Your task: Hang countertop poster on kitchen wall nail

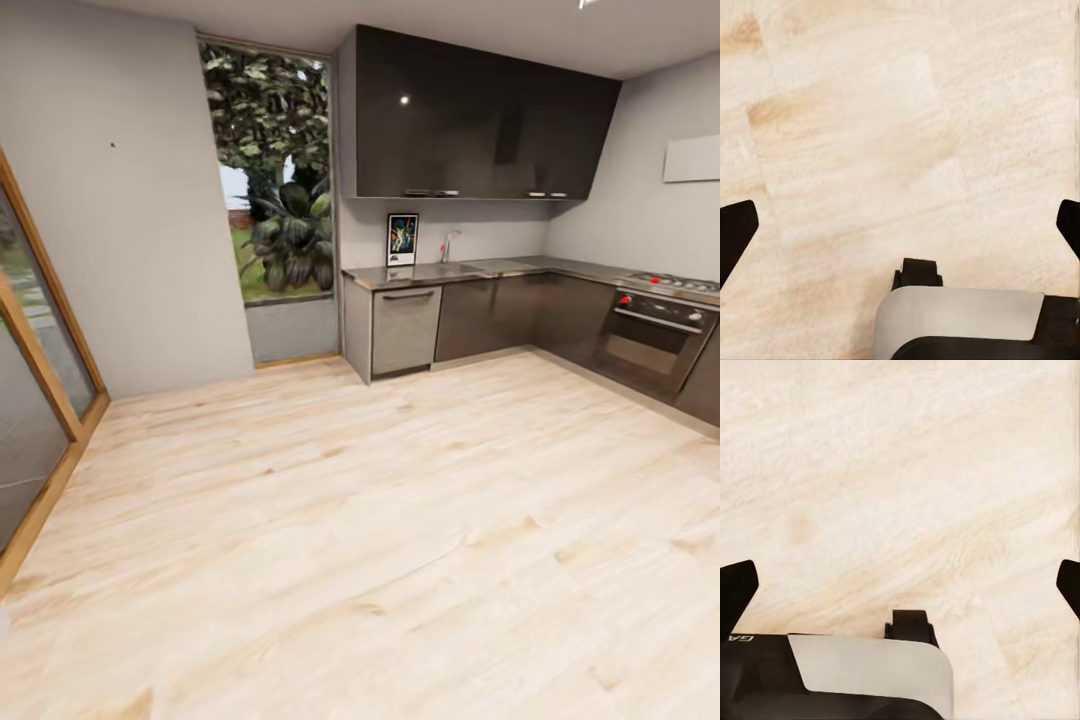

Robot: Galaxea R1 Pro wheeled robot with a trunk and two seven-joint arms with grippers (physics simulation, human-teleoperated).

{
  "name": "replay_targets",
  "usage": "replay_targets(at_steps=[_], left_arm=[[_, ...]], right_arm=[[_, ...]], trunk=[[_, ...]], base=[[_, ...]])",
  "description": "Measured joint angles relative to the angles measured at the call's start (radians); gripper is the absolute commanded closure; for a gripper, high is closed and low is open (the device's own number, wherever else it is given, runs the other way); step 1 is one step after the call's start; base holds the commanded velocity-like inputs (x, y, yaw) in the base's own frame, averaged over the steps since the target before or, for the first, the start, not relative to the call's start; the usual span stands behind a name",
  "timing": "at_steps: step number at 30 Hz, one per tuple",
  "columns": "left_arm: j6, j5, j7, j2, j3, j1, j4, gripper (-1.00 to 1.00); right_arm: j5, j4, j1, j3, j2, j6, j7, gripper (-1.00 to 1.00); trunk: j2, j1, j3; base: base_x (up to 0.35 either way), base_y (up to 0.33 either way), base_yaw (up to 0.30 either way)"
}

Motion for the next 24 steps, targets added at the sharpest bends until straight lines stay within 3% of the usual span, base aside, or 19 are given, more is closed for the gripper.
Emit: replay_targets(at_steps=[24], left_arm=[[0.000,0.000,0.000,0.000,0.000,0.000,0.000,-1.00]], right_arm=[[-0.002,-0.001,0.000,-0.001,-0.002,0.000,0.001,-1.00]], trunk=[[0.000,0.000,0.000]], base=[[0.284,-0.214,0.000]])
